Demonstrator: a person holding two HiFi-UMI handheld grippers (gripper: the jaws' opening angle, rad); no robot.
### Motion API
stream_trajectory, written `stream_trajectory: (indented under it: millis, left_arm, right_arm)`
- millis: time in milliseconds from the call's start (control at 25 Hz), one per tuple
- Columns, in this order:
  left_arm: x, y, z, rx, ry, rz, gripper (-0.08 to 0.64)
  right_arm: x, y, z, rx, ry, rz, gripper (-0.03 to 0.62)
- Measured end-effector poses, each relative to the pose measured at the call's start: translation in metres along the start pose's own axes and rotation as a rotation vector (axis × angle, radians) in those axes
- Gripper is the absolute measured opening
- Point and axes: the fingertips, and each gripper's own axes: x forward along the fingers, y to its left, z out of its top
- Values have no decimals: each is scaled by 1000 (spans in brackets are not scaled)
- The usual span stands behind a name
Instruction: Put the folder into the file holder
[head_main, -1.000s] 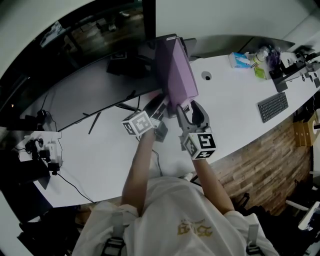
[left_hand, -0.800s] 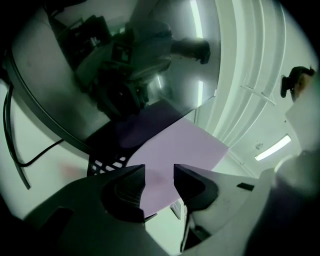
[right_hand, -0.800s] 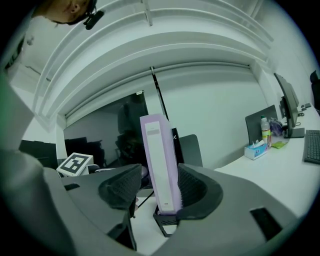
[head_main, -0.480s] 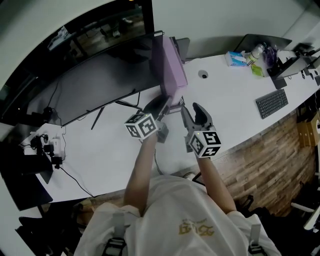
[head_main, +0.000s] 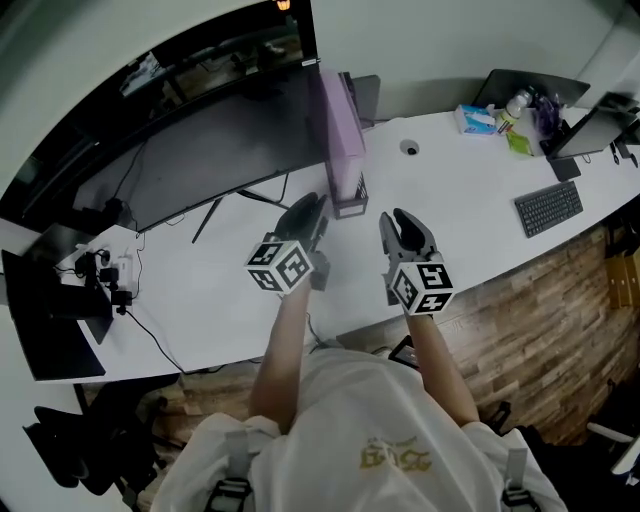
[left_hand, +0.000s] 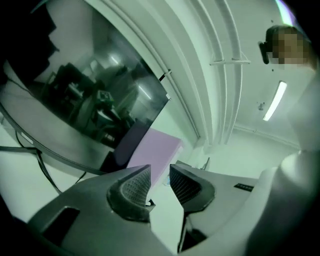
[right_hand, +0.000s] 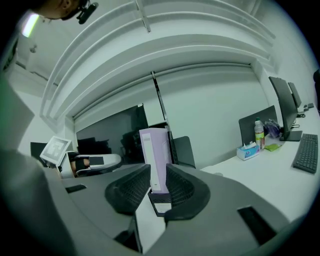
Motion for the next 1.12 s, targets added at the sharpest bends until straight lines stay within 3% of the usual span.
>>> stream_trajectory:
  millis: [200,440,720,880,1120]
  left_arm:
    - [-28,-10,1,72,-25,73,103]
    - [-54,-22,-4,177,-32,152,15]
    - [-62,-32,-17,217,7,179,14]
    - [-65,-35,-22,197,7,179,14]
    - [-67,-36,-23,199,10,176,14]
  right_arm:
    - [-21,-3,2,20,-17,7,94]
    - [-43,-4,7,-42,-27,9,29]
    - [-62,-11,7,-55,-31,-10,12]
    - [-68,-15,7,-47,-36,-19,12]
    - [-72,-15,8,45,-55,-25,12]
